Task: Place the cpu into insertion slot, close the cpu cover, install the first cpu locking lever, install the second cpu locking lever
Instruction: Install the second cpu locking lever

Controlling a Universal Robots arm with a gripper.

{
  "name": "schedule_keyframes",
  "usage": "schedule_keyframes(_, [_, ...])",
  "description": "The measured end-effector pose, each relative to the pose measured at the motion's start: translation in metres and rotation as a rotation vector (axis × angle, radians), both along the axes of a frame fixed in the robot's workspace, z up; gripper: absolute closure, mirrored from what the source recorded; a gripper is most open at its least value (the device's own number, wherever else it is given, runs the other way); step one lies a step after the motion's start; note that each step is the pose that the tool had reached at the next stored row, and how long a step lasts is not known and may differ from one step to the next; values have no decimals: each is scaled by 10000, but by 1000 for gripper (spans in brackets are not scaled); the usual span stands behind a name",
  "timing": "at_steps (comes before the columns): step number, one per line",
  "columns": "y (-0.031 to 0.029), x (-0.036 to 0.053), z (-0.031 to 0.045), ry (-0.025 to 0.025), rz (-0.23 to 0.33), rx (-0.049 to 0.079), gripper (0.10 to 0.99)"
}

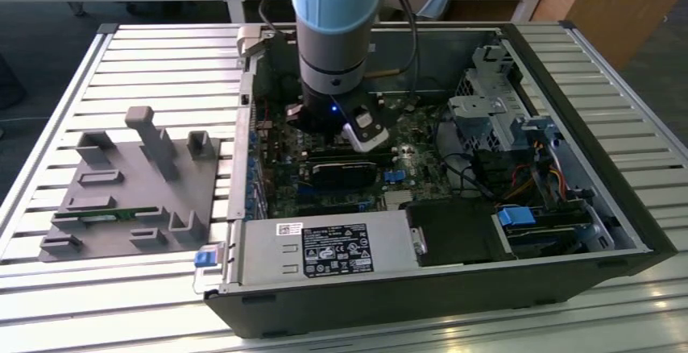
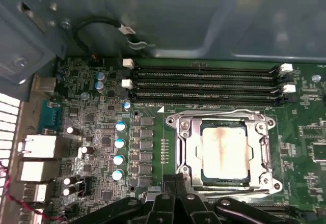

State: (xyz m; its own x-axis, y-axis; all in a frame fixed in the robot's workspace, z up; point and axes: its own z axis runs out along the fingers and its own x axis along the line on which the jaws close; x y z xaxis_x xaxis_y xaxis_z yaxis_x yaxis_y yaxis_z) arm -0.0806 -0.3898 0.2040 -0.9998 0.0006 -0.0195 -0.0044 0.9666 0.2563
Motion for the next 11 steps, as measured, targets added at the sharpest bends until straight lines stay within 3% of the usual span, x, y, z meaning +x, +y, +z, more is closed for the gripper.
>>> schedule_keyframes(7, [0,0,107,-1,0,1,980])
schedule_keyframes(11, [1,1,123,-3,1,4,980])
